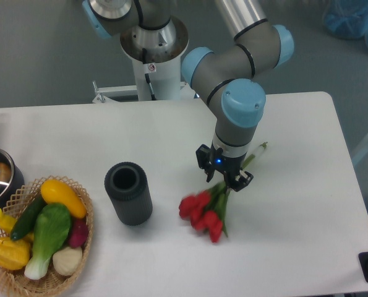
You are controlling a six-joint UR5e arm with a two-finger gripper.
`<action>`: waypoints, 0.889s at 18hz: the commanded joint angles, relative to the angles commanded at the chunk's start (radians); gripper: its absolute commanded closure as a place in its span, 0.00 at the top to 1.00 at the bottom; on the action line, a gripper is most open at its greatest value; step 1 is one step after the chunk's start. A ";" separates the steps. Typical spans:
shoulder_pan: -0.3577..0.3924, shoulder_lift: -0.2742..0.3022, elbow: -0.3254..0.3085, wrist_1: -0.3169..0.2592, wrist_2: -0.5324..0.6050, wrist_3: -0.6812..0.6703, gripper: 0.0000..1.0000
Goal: Place the flowers on the table
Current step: 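Open the gripper to release the tulips onto the table, then raise the open gripper up and away from the tulips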
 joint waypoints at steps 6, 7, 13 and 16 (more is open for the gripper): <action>0.034 0.006 0.009 0.003 0.002 0.003 1.00; 0.037 0.006 0.011 0.003 0.002 0.003 1.00; 0.078 0.009 0.021 0.005 0.002 0.008 1.00; 0.104 0.009 0.022 0.005 0.002 0.076 1.00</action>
